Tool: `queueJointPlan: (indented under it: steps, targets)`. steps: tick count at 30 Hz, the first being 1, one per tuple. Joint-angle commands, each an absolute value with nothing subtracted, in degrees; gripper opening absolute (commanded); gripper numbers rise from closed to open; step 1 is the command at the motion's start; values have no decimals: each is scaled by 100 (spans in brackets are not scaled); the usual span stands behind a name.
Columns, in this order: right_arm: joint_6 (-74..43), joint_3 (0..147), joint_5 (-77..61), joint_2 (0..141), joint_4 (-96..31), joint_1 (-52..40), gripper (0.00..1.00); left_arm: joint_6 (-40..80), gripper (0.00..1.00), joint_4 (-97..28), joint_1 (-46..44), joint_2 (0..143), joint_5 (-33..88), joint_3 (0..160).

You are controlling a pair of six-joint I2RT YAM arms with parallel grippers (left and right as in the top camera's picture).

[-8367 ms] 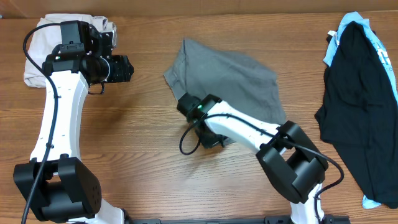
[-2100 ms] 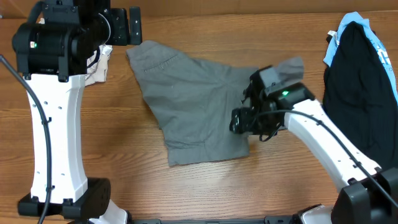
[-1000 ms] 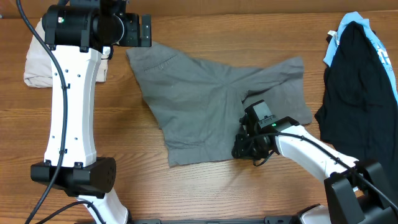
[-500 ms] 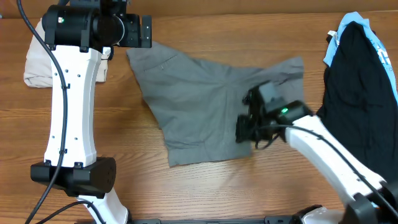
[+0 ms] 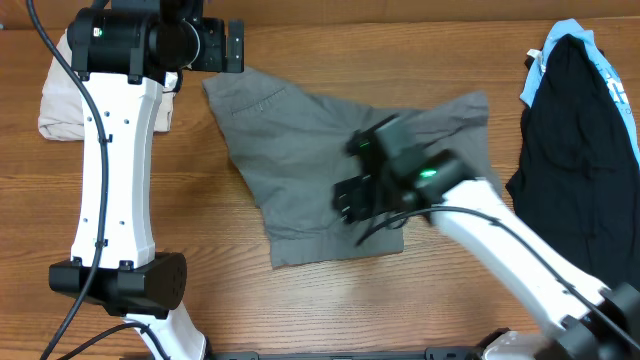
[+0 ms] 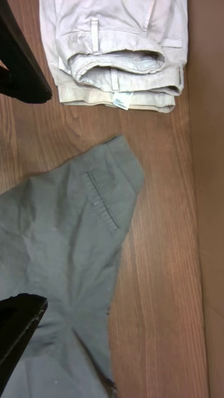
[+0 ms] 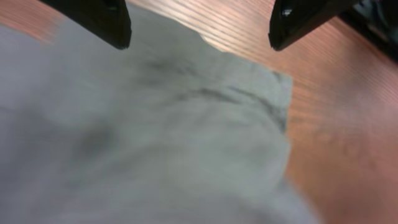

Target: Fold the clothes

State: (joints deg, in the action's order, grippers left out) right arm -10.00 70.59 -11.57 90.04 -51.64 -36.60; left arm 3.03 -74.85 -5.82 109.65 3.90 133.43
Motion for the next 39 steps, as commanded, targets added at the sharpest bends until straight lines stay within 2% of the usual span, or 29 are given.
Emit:
queueJointPlan:
  steps: [1, 5, 11, 19, 23, 25, 26, 28, 29, 39]
  targets:
    - [-679, 7091, -454, 9601, -4974, -4388, 81, 235, 100, -7428, -515, 11024, 408, 13312]
    - [-775, 7098, 292, 10313, -4952, -4834, 88, 233, 100, -7437, -515, 11026, 405, 13312]
    - [-895, 7096, 294, 10916, -4958, -4733, 88, 235, 100, -7472, -515, 11026, 405, 13312]
    - [-928, 6938, 333, 11153, -5089, -4429, 84, 233, 100, -7476, -515, 11026, 403, 13312]
    - [-1041, 6755, 281, 11153, -5081, -4423, 70, 233, 100, -7474, -515, 11030, 403, 13312]
    - [-1052, 6731, 272, 11153, -5085, -4423, 56, 233, 100, -7472, -515, 11037, 403, 13312]
    - [-1052, 6731, 272, 11153, -5085, -4423, 48, 233, 100, -7474, -515, 11050, 403, 13312]
    - [-1146, 6737, 272, 11150, -5089, -4423, 16, 233, 100, -7476, -515, 11065, 403, 13312]
    - [-1232, 6775, 272, 11146, -5137, -4414, 4, 233, 100, -7478, -515, 11091, 403, 13312]
    - [-1184, 8440, 58, 10315, -6875, -4021, 4, 174, 100, -7520, -515, 11187, 342, 13312]
